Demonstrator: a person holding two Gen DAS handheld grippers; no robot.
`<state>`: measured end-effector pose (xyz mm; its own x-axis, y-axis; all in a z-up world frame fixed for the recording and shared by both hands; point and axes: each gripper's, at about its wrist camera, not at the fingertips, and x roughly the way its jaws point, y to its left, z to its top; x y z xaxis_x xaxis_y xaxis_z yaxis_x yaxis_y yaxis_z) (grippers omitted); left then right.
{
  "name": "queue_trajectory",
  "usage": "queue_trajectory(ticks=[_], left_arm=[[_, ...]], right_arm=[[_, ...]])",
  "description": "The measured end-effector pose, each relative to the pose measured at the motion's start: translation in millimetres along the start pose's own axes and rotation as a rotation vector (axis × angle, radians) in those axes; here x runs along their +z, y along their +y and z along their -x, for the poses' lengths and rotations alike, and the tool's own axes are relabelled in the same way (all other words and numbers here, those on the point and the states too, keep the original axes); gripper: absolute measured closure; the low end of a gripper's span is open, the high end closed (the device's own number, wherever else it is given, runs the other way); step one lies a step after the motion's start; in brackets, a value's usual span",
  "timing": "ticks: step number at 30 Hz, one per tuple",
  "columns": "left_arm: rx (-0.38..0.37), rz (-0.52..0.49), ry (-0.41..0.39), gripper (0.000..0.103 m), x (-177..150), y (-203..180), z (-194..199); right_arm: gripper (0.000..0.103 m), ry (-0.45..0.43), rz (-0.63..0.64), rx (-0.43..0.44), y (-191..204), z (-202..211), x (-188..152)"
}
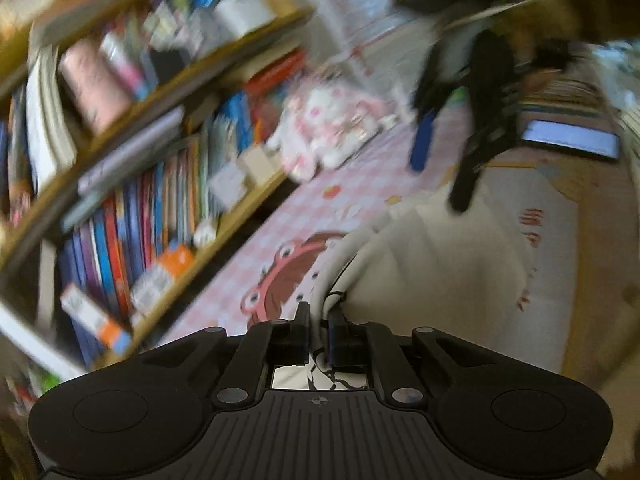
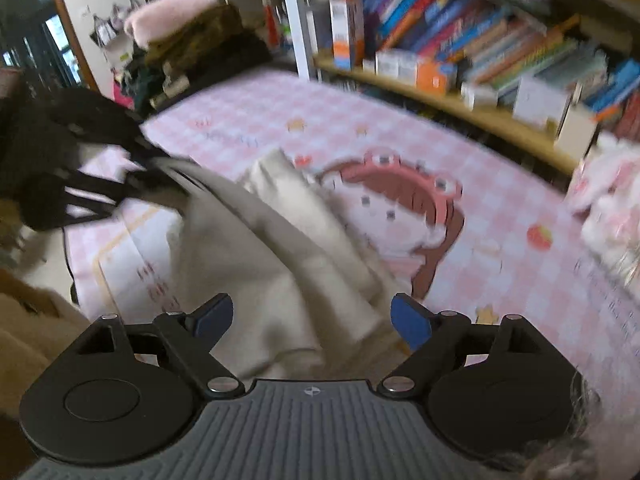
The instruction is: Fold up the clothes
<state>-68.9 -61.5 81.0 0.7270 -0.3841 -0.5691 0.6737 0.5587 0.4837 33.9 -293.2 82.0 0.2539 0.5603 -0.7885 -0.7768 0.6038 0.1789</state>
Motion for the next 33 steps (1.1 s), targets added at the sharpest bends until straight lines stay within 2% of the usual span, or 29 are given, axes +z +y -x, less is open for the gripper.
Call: queue_trajectory(ticks=[1, 3, 6, 8, 9, 10, 15, 19, 22, 26, 31, 33], left_arm=[[-0.003, -0.028, -0.019, 0.095, -1.3, -3.2, 5.3], [-0.008, -0.034, -0.002, 0.095, -4.5, -4.0, 4.8], [0.003, 0.003, 0.023, 0.095, -9.1, -1.8, 0.2], [0.011, 0.009, 0.029, 0.095, -7.8, -3.3, 1.5], [0.015, 0.010, 0.031, 0.095, -6.9, -4.3, 2.3], [0.019, 0.012, 0.033, 0.095, -6.1, -5.3, 3.2], [0.031, 0.050, 0.034, 0.095, -1.9, -3.5, 16.1], [0.034, 0.177, 0.009, 0.095, 4.0, 19.4, 26.2], [0.051, 0.267, -0.005, 0.095, 9.2, 42.5, 19.2], [0.033, 0.387, 0.013, 0.094, 8.6, 73.1, -13.7], [-0.016, 0.474, 0.108, 0.093, -9.3, 88.1, -78.9], [-0.030, 0.499, 0.148, 0.089, -14.7, 89.8, -104.0]], right_arm=[[0.017, 0.015, 0.003, 0.024, -0.7, -5.7, -0.8], [0.017, 0.046, 0.009, 0.072, -2.2, -17.1, -2.5], [0.019, 0.071, -0.012, 0.149, -5.6, -33.7, -7.0], [0.037, 0.066, -0.053, 0.189, -10.1, -41.8, -9.9], [0.066, 0.062, -0.082, 0.215, -12.6, -43.6, -10.9], [0.086, 0.049, -0.086, 0.222, -11.7, -40.0, -10.6], [0.090, -0.035, -0.034, 0.190, 2.4, -9.7, -6.2], [0.090, -0.103, 0.009, 0.164, 13.6, 14.5, -2.7], [0.090, -0.154, 0.040, 0.145, 22.1, 32.7, 0.0], [0.090, -0.205, 0.063, 0.110, 27.7, 48.1, 3.9], [0.090, -0.155, -0.033, 0.006, -2.6, 8.7, 11.3], [0.090, -0.135, -0.071, -0.036, -14.7, -7.1, 14.3]])
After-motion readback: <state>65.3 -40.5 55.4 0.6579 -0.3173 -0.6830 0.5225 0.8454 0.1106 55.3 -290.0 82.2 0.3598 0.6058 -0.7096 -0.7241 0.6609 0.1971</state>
